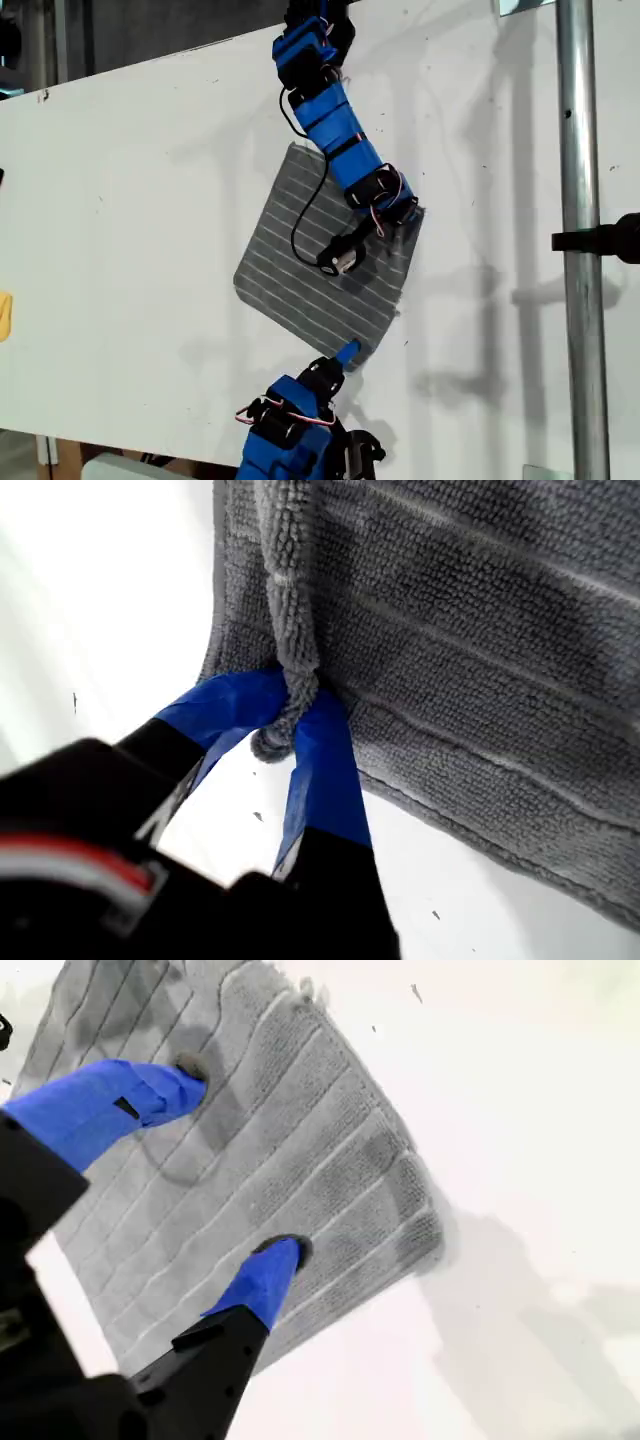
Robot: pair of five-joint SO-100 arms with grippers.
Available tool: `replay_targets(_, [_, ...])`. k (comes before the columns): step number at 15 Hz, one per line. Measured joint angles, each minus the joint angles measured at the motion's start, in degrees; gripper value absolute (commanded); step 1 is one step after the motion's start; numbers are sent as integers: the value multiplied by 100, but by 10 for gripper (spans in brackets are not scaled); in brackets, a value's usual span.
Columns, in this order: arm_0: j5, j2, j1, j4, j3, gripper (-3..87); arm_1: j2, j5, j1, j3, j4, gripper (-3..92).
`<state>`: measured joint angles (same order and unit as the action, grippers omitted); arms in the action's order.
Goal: Grasp corners of a towel and fold twice.
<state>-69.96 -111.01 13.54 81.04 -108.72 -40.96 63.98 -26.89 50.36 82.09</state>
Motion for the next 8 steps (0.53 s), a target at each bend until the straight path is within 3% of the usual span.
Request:
replay_targets(5, [-62,167,-167,-1521,-1775,230,-97,105,0,88,0,-3])
replay_targets(8, [-176,158,-387,-2575,-2522,153,-114,149,0,105,0,-3])
